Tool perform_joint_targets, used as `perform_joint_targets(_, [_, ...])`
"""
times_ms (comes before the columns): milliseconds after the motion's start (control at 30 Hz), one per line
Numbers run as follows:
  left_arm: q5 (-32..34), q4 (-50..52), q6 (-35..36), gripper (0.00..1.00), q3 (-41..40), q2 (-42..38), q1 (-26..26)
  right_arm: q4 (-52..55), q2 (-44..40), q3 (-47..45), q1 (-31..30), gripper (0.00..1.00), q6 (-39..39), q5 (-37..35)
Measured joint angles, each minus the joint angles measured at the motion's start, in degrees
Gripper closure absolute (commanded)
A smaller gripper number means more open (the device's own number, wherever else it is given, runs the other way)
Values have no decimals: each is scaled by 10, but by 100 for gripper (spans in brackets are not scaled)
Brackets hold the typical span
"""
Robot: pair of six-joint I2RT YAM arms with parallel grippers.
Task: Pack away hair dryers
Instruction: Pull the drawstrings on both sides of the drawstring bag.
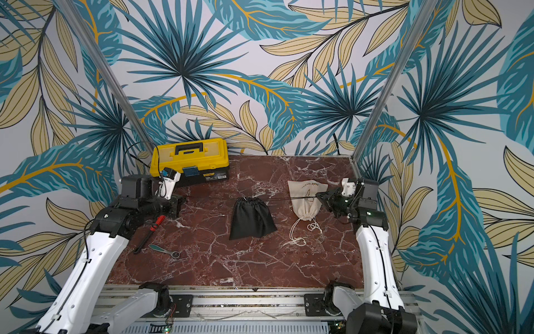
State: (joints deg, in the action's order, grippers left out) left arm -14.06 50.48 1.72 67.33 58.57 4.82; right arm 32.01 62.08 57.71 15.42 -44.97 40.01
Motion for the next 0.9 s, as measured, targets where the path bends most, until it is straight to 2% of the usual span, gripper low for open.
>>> perform_joint_targets(200, [-56, 0, 5, 100, 15, 18, -51, 0, 16, 0, 18, 100, 4, 28])
perform_joint_targets(433, [-85, -1, 3, 100, 16, 18, -60, -11, 16, 0, 23, 100, 1, 33])
perform_joint_targets(633, [-134, -9, -17, 100, 24, 27, -65, -66, 21, -3, 22, 100, -23, 35])
perform_joint_targets(767, [-139, -34, -43, 100, 29, 38, -41, -104, 43, 5, 8, 100, -43, 25])
perform_joint_targets(900, [-129, -75, -74, 100, 34, 62, 14, -128, 96, 66, -47, 100, -54, -11])
